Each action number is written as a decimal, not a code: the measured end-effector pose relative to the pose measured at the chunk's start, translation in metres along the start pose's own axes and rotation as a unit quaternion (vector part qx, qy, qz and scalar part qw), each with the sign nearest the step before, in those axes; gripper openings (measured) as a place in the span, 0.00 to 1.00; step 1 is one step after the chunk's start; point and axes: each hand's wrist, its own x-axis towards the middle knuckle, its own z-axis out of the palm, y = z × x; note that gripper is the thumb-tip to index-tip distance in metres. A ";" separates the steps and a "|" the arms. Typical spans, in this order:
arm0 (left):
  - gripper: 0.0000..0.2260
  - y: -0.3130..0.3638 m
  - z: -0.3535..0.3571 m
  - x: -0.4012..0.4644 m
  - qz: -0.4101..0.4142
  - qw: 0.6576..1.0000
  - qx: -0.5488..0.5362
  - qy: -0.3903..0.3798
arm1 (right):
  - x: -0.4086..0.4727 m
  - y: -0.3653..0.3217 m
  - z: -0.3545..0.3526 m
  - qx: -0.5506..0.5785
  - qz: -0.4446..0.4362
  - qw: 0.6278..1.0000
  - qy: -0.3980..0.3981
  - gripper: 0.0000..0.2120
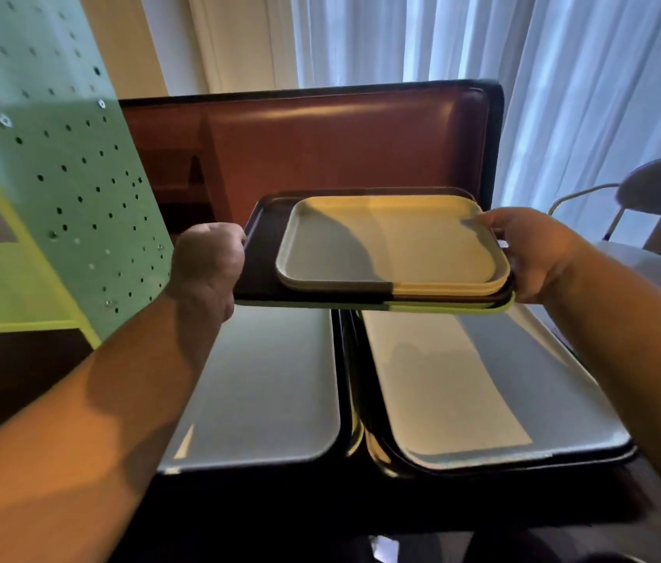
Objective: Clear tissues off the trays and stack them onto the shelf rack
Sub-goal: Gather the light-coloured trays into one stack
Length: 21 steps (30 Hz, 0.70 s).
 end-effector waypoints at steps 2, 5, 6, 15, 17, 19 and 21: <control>0.09 0.000 -0.008 -0.010 -0.029 0.998 -0.046 -0.015 | -0.010 0.009 -0.011 0.002 0.018 1.000 -0.017 0.12; 0.16 -0.002 -0.017 -0.018 -0.080 0.991 -0.098 -0.051 | -0.030 0.022 -0.022 0.000 0.035 0.999 0.009 0.17; 0.17 -0.003 -0.019 -0.023 -0.095 0.988 -0.106 -0.066 | -0.036 0.027 -0.026 0.014 0.026 0.999 0.013 0.16; 0.04 0.013 -0.014 -0.082 -0.144 0.957 -0.223 -0.115 | -0.070 0.059 -0.053 0.026 0.040 0.999 0.019 0.21; 0.05 0.015 -0.004 -0.105 -0.167 0.920 -0.310 -0.172 | -0.073 0.068 -0.054 0.079 0.009 0.996 0.041 0.20; 0.05 0.015 0.015 -0.140 -0.197 0.893 -0.326 -0.240 | -0.078 0.078 -0.045 0.166 -0.031 0.983 0.070 0.17; 0.10 0.010 0.038 -0.173 -0.218 0.878 -0.297 -0.306 | -0.085 0.090 -0.027 0.233 -0.067 0.966 0.088 0.15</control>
